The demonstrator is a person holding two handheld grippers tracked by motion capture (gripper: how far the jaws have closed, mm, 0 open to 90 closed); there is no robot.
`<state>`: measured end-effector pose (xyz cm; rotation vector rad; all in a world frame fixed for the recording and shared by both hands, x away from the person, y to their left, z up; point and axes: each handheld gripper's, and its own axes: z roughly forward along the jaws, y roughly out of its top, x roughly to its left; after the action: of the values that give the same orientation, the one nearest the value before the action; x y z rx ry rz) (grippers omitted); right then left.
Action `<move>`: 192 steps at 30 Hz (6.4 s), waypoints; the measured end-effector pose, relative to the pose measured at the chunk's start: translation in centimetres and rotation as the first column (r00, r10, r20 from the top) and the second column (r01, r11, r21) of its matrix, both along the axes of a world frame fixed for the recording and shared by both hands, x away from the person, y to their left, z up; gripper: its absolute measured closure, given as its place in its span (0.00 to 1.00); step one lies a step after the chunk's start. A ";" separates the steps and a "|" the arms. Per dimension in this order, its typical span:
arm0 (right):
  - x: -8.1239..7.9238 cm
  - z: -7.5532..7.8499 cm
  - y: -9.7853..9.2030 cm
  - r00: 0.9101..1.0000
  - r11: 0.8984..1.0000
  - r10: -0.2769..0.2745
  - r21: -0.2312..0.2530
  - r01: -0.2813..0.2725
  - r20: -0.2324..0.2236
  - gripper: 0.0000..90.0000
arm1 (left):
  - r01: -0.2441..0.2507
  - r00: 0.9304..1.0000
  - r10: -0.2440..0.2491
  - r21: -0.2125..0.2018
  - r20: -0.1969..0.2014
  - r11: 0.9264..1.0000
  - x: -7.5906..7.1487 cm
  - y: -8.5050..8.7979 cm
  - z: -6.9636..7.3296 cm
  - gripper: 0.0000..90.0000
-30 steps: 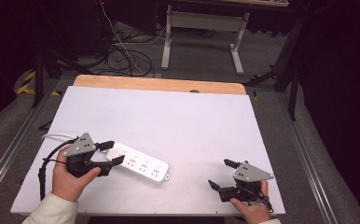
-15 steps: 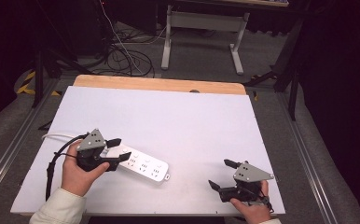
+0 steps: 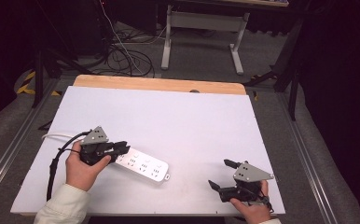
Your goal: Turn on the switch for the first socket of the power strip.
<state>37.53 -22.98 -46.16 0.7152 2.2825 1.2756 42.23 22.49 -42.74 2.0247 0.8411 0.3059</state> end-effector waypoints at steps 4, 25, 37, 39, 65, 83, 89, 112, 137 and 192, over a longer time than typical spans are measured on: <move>0.0 0.0 0.0 1.000 1.000 -0.001 -0.003 0.001 -0.007 0.14 | -0.005 1.000 0.005 0.006 -0.014 1.000 0.4 0.0 -0.3 1.00; 0.0 0.0 0.0 1.000 1.000 -0.001 0.001 0.001 -0.006 0.14 | -0.048 0.995 0.058 0.118 -0.079 0.992 2.4 -0.4 -2.1 1.00; 0.0 0.0 0.0 1.000 1.000 0.001 0.002 -0.001 -0.008 0.14 | -0.031 0.995 0.052 0.226 -0.084 0.974 2.9 -1.2 -2.6 1.00; 0.0 0.0 0.0 1.000 1.000 0.000 0.000 0.000 -0.008 0.14 | -0.033 0.995 0.053 0.229 -0.081 0.973 3.0 -1.2 -2.6 1.00; 0.0 -0.1 0.1 1.000 1.000 0.008 -0.007 -0.008 -0.012 0.14 | -0.028 0.998 0.040 0.264 -0.038 0.964 2.6 -1.4 -2.9 1.00; -0.1 -0.2 0.2 1.000 1.000 0.014 -0.007 -0.014 -0.011 0.14 | -0.045 0.998 0.056 0.257 -0.037 0.965 2.5 -1.5 -3.1 1.00; -0.1 -0.2 0.3 1.000 1.000 0.015 -0.010 -0.015 -0.011 0.14 | -0.044 0.998 0.056 0.248 -0.042 0.968 2.5 -1.4 -3.2 1.00; -0.1 -0.2 0.1 1.000 1.000 0.010 -0.008 -0.010 -0.008 0.14 | -0.040 0.999 0.042 0.221 -0.002 0.974 1.0 -1.9 0.0 1.00; -0.1 -0.2 0.0 1.000 1.000 0.009 -0.006 -0.010 -0.015 0.14 | -0.024 0.999 0.021 0.105 0.032 0.994 -0.8 -0.9 3.2 0.61; -0.2 -0.1 -0.1 1.000 1.000 0.021 0.005 -0.021 -0.010 0.11 | -0.062 0.965 0.078 -0.071 0.251 0.996 -9.6 9.9 -1.7 0.07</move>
<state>37.31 -23.12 -46.28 0.7031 2.3016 1.2897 32.68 32.42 -44.47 1.8522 0.7530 0.5593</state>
